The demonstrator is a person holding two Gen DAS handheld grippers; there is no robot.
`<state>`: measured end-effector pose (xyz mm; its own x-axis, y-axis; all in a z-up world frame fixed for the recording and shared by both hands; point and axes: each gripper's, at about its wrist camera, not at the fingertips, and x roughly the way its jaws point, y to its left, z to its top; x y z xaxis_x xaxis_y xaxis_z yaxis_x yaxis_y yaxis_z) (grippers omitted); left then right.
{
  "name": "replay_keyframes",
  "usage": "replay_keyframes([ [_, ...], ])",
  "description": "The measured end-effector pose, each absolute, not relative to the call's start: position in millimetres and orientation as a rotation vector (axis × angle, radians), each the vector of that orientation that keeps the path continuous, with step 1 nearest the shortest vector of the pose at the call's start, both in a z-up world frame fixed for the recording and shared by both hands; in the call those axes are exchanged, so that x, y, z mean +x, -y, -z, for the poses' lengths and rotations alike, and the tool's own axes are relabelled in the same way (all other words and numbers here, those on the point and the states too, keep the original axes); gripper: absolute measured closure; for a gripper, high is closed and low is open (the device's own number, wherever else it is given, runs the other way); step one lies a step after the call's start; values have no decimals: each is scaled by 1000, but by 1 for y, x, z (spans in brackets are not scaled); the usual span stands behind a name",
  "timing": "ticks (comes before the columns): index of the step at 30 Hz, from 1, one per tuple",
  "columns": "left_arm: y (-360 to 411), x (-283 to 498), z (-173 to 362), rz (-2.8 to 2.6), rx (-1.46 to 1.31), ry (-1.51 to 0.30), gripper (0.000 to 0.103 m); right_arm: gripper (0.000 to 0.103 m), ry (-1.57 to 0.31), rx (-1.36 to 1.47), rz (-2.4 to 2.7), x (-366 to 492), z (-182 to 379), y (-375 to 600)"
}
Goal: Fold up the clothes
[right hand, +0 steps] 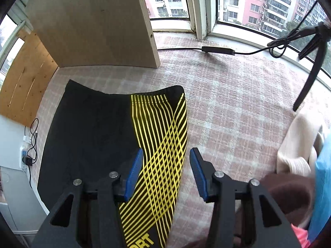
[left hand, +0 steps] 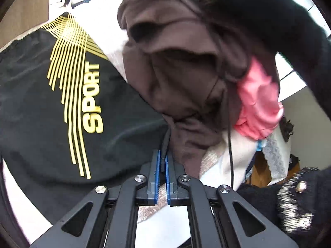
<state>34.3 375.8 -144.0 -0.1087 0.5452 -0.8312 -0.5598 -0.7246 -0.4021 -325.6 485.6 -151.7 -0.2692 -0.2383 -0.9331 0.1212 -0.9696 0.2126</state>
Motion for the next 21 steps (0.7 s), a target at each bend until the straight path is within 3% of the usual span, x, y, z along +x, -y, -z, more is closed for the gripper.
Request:
replay_keyframes([
  [11, -319, 18, 115, -1951, -1369, 153, 100, 56, 205, 1762, 2288, -382, 206, -474],
  [12, -313, 16, 114, -1959, -1365, 170, 101, 59, 217, 1751, 2276, -382, 205, -473],
  [14, -289, 16, 109, -1969, -1344, 223, 101, 99, 222, 1737, 2280, -380, 199, -471],
  [21, -184, 19, 107, -2115, -1326, 317, 101, 99, 378, 1580, 2311, -376, 133, -437],
])
